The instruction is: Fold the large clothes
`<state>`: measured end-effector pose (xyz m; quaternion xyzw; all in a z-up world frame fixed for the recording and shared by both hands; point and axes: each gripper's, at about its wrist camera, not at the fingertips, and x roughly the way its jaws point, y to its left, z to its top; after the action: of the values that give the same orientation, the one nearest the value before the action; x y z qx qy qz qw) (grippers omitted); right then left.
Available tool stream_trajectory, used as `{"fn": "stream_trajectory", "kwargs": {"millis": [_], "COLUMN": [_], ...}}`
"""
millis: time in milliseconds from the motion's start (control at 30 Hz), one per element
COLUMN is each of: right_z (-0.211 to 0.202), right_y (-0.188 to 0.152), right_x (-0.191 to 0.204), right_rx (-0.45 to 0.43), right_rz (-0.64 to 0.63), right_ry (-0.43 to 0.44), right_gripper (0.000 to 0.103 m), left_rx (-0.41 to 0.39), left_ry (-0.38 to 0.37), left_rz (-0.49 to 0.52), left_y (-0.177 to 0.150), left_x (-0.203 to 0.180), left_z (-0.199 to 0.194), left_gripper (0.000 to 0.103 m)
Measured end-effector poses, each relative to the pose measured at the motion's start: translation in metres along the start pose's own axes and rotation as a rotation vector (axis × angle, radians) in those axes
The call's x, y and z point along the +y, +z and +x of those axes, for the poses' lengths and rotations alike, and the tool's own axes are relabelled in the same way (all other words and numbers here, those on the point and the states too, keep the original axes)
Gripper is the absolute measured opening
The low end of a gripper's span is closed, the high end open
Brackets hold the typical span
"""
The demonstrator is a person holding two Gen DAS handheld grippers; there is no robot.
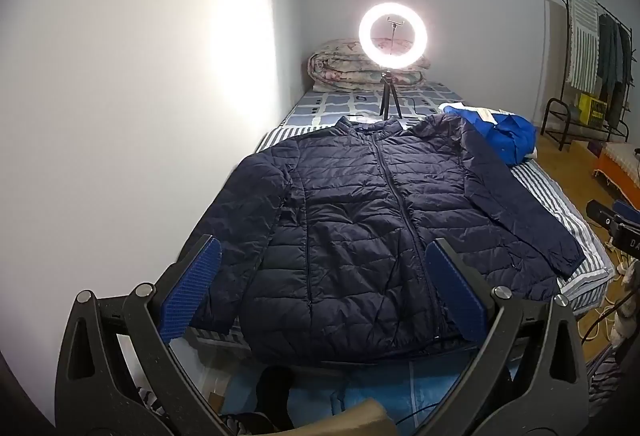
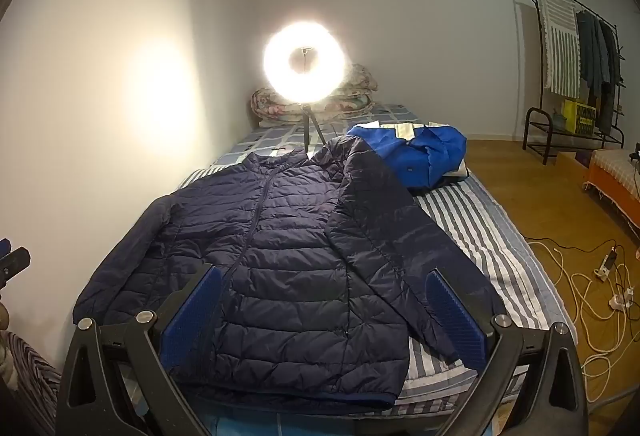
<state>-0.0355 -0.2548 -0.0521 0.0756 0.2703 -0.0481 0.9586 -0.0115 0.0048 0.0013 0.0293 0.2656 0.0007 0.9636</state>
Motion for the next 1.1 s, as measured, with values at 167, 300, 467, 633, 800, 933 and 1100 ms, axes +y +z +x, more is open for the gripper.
{"fn": "stream_trajectory", "kwargs": {"millis": [167, 300, 467, 633, 800, 933, 1100], "right_z": [-0.0024, -0.0031, -0.0024, -0.003, -0.003, -0.0029, -0.0022], "right_y": [-0.0013, -0.0003, -0.0005, -0.0006, -0.0004, -0.0007, -0.0005], "right_x": [0.0014, 0.0027, 0.0037, 0.003, 0.0029, 0.0034, 0.0031], "right_rx": [0.0, 0.002, 0.001, 0.0, 0.001, 0.001, 0.001], "right_rz": [0.0, -0.001, 0.001, 0.0, 0.003, 0.002, 0.001], "right_ry": [0.002, 0.002, 0.002, 0.005, 0.005, 0.005, 0.005], "right_gripper": [0.103, 0.103, 0.103, 0.103, 0.103, 0.103, 0.103], "left_rx": [-0.006, -0.01, -0.013, -0.012, -0.01, -0.012, -0.011], "left_ry": [0.0, 0.002, 0.004, 0.004, 0.003, 0.005, 0.004], "left_rz": [-0.001, -0.001, -0.004, -0.009, -0.011, -0.011, -0.012], "left_y": [0.0, 0.0011, 0.0039, 0.006, 0.0062, 0.0062, 0.0056], "left_x": [0.0016, -0.0001, -0.003, -0.0023, -0.0005, -0.0017, -0.0006], "left_z": [-0.0029, -0.0057, -0.0079, -0.0071, -0.0059, -0.0065, -0.0061], "left_gripper": [0.103, 0.103, 0.103, 0.103, 0.103, 0.103, 0.103]}}
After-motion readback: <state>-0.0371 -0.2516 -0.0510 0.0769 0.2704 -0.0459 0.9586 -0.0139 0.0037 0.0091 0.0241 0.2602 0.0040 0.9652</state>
